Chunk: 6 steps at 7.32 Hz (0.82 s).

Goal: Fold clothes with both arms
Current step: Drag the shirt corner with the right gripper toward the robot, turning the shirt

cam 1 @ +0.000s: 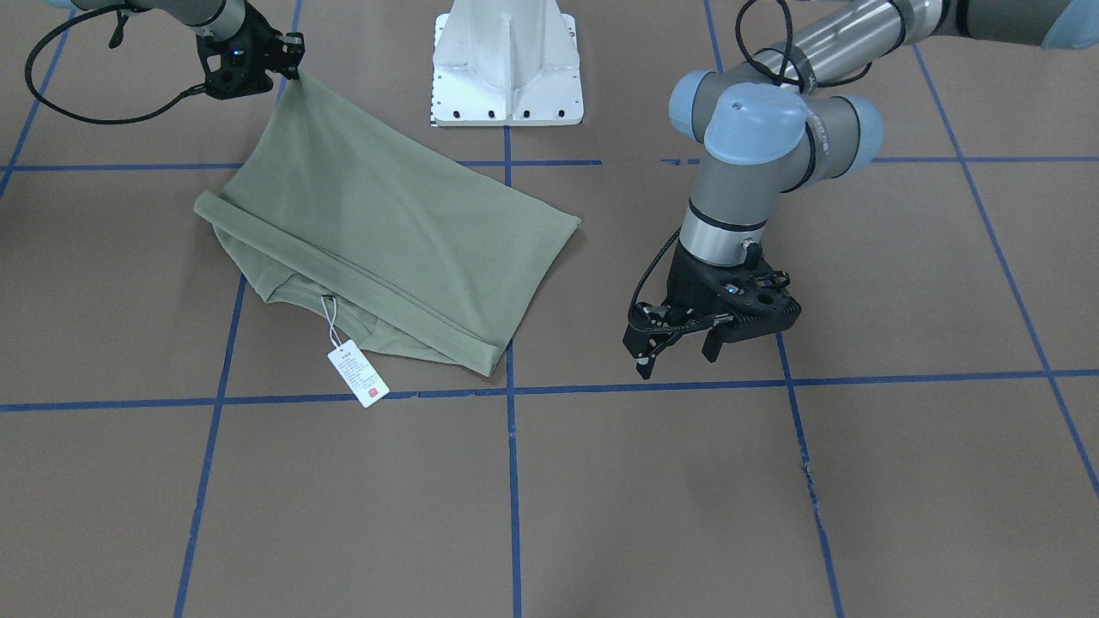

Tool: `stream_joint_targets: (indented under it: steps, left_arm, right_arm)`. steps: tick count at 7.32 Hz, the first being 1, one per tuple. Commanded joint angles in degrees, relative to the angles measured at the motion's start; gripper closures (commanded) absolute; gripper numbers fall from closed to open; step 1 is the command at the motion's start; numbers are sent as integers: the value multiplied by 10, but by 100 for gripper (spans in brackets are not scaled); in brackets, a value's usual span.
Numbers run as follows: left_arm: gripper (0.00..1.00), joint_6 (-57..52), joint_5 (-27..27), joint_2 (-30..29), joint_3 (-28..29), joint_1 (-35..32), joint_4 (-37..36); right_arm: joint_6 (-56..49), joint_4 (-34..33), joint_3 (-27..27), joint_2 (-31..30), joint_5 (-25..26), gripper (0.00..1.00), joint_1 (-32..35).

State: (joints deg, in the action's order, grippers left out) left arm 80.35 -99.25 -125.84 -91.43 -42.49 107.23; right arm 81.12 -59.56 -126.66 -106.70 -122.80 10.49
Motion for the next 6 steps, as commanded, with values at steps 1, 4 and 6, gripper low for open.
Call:
stream_joint_targets:
  steps: [1, 4, 6]
  left_arm:
    - [0, 1, 2, 1, -24, 28, -2]
    - [0, 75, -30, 24, -78, 106, -3]
    - [0, 186, -33, 58, -114, 178, -5]
  right_arm:
    - [45, 38, 2, -2, -15, 0, -12]
    - [46, 88, 18, 41, -10, 0, 155]
    - [44, 110, 27, 61, -6, 0, 237]
